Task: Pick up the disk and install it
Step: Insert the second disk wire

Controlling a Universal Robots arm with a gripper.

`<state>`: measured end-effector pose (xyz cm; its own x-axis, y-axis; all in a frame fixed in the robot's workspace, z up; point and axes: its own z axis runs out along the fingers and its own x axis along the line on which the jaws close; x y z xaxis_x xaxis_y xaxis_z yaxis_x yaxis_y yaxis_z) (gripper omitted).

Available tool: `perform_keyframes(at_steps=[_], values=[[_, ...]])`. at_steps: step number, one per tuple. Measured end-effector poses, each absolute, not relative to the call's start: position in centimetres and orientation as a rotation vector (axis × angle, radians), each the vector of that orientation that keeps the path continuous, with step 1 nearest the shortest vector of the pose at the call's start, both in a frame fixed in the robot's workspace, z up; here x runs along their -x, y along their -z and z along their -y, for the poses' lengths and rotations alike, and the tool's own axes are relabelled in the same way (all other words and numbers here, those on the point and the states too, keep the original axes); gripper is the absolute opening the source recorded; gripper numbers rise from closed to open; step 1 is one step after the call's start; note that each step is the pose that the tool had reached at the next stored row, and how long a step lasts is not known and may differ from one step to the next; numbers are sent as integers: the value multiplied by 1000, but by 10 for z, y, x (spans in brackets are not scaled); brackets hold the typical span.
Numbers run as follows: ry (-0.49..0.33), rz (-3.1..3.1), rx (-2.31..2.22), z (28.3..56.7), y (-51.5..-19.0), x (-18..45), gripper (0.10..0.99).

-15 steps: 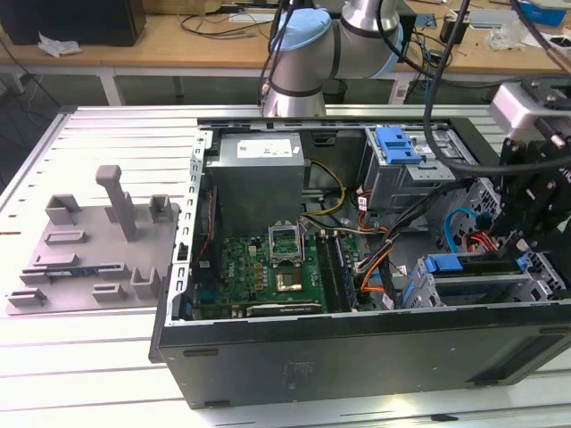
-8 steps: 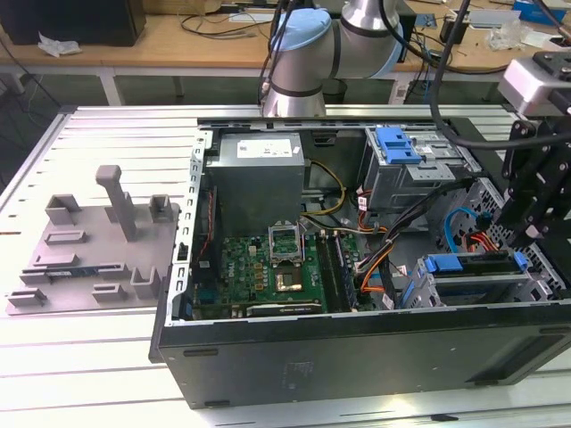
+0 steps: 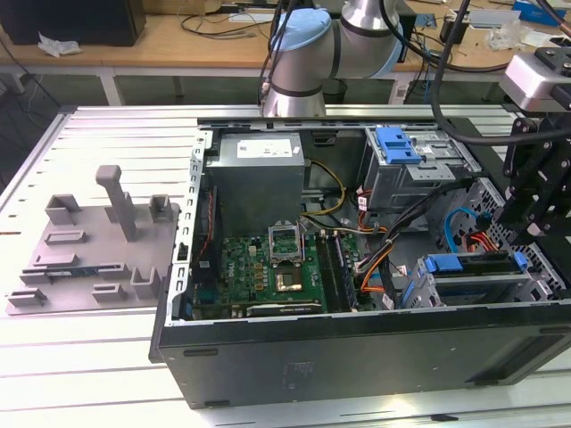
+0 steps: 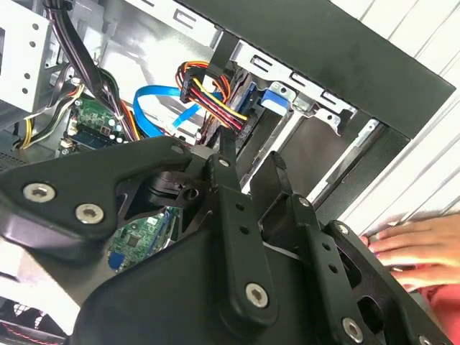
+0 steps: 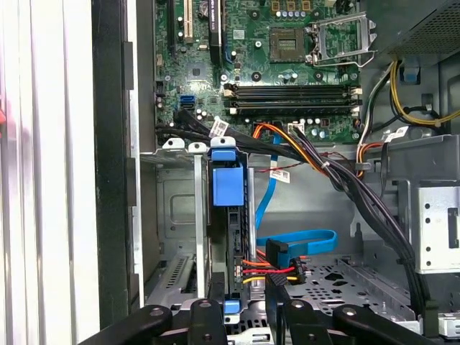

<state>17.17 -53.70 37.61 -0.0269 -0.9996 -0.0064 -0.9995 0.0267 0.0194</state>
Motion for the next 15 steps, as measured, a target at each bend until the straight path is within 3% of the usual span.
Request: perform_keyframes(at_steps=[9, 15], values=[[28, 2244, -2185, 536, -376, -172, 361], [-26, 2220, -2160, 505, -376, -173, 361]])
